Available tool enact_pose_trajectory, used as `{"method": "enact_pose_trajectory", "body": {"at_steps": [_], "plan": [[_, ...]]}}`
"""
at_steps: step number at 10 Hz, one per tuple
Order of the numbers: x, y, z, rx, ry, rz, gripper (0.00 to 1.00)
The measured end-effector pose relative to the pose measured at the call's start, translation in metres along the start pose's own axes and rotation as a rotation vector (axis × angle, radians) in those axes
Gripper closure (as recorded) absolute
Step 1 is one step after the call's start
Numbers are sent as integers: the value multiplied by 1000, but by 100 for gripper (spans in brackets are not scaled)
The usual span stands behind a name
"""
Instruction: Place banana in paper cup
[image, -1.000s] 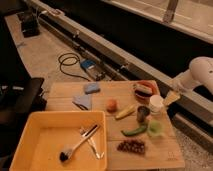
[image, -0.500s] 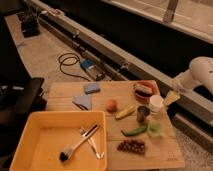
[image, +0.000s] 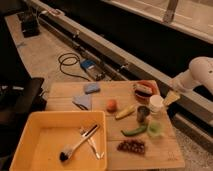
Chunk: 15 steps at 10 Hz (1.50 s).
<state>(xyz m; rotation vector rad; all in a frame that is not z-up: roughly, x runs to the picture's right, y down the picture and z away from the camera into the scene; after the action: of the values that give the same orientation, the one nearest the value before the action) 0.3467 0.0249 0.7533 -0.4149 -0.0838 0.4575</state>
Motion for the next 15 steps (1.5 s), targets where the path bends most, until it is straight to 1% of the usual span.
{"method": "enact_pose_trajectory", "body": {"at_steps": [1, 3, 4, 6, 7, 9, 10, 13, 14, 15], "plan": [[-8, 1, -1, -2, 9, -40, 22], [-43, 14, 9, -12, 38, -150, 22], [-60, 21, 15, -20, 44, -193, 22], [-108, 46, 36, -40, 56, -302, 22], [-124, 55, 43, -44, 57, -336, 22], [-162, 86, 53, -63, 46, -423, 22], [-166, 91, 55, -66, 47, -437, 22], [-165, 90, 54, -63, 49, -436, 22], [-165, 89, 55, -66, 47, -435, 22], [-166, 89, 60, -78, 43, -438, 22]]}}
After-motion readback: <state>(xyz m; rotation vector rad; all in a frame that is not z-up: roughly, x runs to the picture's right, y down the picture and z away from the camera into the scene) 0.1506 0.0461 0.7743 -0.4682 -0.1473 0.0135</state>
